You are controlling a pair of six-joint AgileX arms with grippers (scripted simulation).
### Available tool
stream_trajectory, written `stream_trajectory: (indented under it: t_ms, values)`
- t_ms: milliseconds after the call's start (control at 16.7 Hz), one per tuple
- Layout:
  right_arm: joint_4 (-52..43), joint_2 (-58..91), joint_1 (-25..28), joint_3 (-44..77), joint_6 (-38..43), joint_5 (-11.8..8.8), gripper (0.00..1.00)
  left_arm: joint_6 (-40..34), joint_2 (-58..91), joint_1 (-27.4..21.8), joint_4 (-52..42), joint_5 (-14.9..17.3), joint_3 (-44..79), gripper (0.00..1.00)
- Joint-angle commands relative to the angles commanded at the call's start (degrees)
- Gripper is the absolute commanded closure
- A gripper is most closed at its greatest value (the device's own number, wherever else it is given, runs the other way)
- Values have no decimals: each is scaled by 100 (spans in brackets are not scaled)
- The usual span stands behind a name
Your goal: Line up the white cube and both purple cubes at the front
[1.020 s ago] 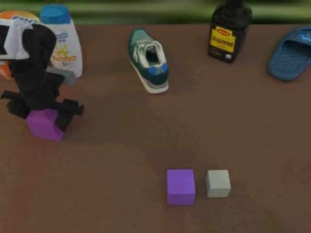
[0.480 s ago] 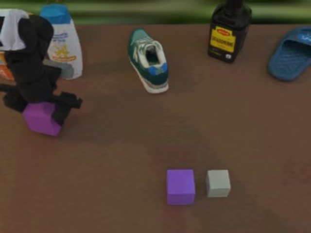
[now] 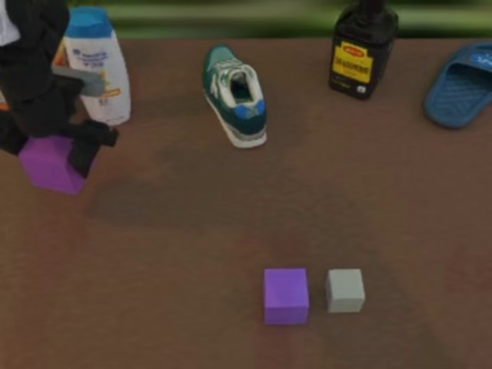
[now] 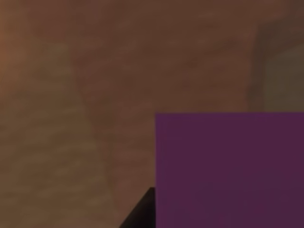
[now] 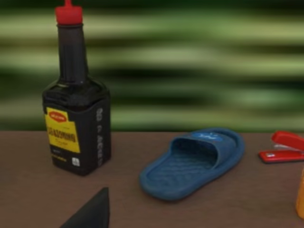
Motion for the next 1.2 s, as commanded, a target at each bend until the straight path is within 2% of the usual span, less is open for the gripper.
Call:
stream_trajectory:
  t_ms: [180, 300, 480, 900, 1080, 1200]
  values:
    - [0, 0, 0, 0, 0, 0, 0, -68, -10, -96, 17, -2, -47, 100]
    - [0, 0, 0, 0, 0, 0, 0, -386, -134, -334, 35, -4, -191, 100]
    - [0, 0, 0, 0, 0, 0, 0, -1242, -464, -906, 82, -10, -581, 100]
    - [0, 0, 0, 0, 0, 0, 0, -3961, -1499, -2608, 236, -27, -1834, 100]
    - [0, 0, 0, 0, 0, 0, 0, -4653, -1861, -3119, 318, -42, -2214, 100]
    - [0, 0, 0, 0, 0, 0, 0, -4805, -1959, -3247, 345, -48, -2310, 100]
